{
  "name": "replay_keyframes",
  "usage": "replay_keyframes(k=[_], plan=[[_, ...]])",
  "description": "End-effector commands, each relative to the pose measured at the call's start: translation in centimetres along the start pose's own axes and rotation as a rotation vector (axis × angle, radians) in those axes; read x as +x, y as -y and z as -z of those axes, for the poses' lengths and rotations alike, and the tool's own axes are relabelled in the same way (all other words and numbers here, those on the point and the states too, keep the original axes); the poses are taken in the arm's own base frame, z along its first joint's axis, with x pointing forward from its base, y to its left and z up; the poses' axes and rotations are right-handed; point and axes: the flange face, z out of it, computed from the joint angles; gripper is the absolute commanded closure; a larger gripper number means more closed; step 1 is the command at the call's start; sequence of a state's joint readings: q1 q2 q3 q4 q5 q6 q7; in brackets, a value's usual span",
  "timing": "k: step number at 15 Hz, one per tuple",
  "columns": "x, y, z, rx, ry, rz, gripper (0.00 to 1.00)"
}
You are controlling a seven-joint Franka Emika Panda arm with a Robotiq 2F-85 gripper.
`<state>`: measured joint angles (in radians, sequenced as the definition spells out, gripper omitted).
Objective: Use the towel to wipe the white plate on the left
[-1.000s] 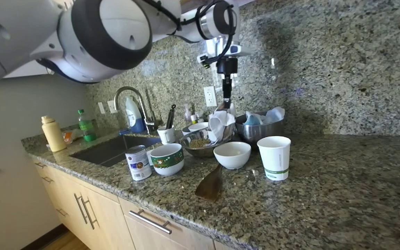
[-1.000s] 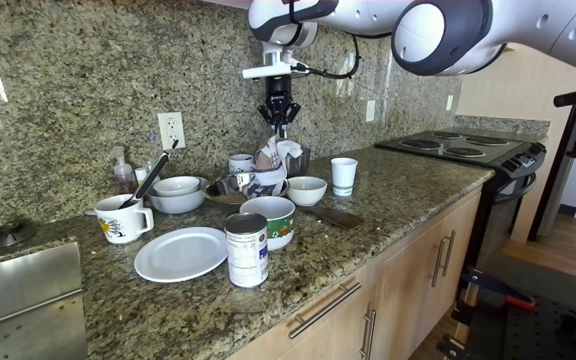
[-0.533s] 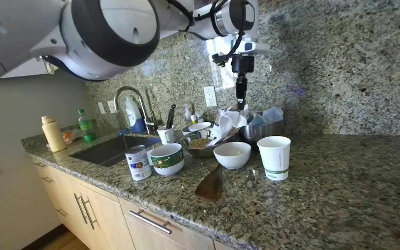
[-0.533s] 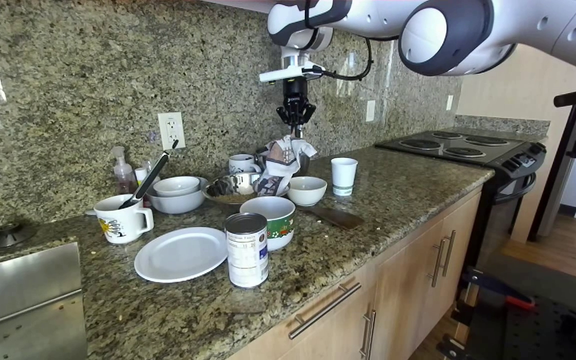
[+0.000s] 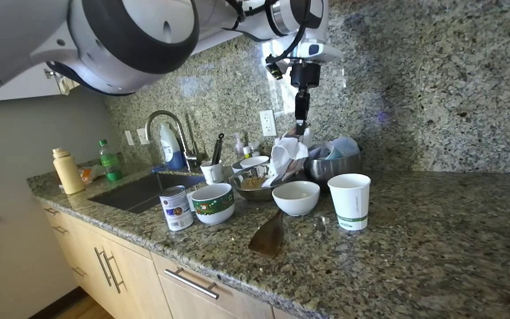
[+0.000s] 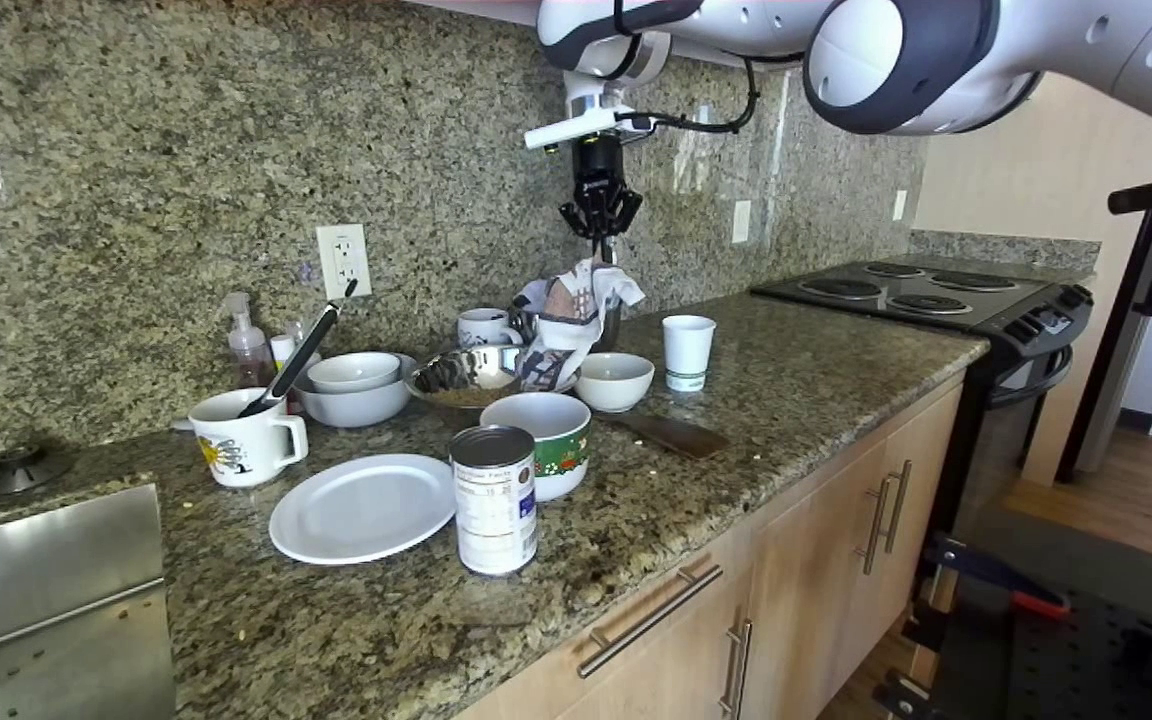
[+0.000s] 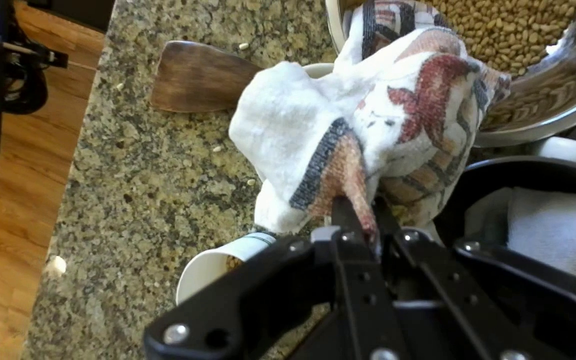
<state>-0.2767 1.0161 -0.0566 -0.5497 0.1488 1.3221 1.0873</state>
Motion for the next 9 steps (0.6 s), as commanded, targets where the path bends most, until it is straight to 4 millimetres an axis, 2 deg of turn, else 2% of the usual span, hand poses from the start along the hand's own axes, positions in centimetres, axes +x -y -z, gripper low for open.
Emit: replay_keyframes(k=[1, 6, 7, 8, 9], plan=[[-1.4, -1.0, 0.9, -0.040, 0.041, 0.012, 0.97], [-1.3, -1.3, -1.1, -0.100, 0.082, -0.004, 0.97], [-1.2, -1.2, -1.4, -0.095, 0.089, -0.002, 0.85], [-1.1, -1.3, -1.9, -0.101, 0.091, -0.008, 0.63], [-1.1, -1.3, -2.2, -0.102, 0.094, 0.002, 0.60]])
